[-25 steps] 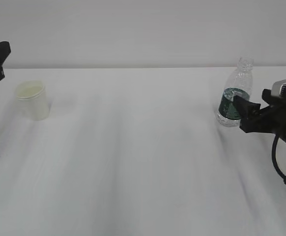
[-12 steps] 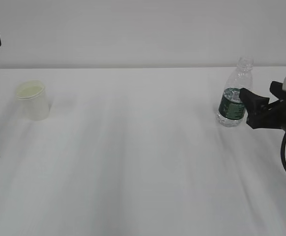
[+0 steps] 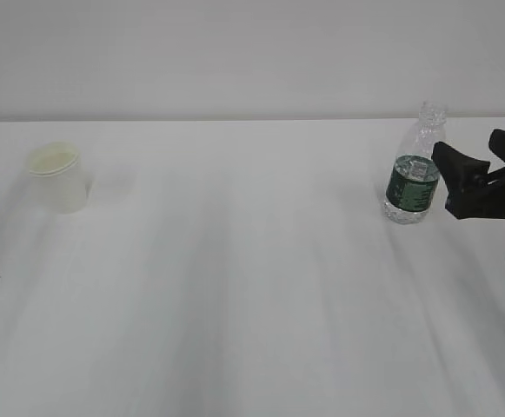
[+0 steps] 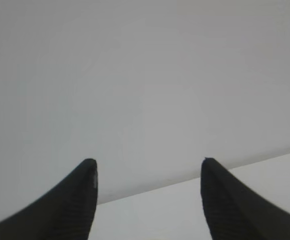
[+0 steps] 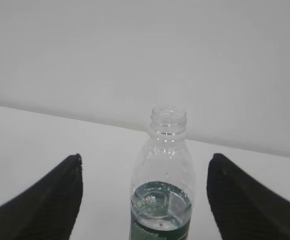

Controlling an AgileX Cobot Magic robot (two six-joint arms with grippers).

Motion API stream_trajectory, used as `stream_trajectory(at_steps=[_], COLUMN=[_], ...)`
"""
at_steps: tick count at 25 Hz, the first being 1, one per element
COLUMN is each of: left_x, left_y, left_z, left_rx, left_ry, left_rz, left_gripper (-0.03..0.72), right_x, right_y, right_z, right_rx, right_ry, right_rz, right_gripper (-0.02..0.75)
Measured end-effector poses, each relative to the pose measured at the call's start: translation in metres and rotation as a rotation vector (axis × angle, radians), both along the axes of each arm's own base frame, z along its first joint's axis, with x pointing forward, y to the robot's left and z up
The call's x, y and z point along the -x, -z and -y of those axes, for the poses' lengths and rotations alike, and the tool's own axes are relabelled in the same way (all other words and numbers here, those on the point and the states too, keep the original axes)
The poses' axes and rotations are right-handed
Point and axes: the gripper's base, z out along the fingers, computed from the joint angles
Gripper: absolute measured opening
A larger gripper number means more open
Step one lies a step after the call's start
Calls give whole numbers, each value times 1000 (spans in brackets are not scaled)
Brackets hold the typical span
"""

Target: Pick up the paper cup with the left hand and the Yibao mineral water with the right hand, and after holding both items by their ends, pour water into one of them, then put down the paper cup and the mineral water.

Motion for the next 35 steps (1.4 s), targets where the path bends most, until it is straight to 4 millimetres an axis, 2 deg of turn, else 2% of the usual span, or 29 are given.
stream_trajectory(at_steps=[19,27,35], left_x=[32,44,46], left_y=[-37,-45,-45], left_z=[-3,-5,-6], left_rx=[35,38,55], left_ry=[-24,-40,-45], left_rz=[56,48,29], left_gripper=[467,467,467], right_x=[16,29,37], right_y=[-39,-61,-70], right_z=[2,3,4], right_rx=[24,41,45], right_ry=[14,26,38], right_rz=[42,59,41], right_gripper=[585,585,585])
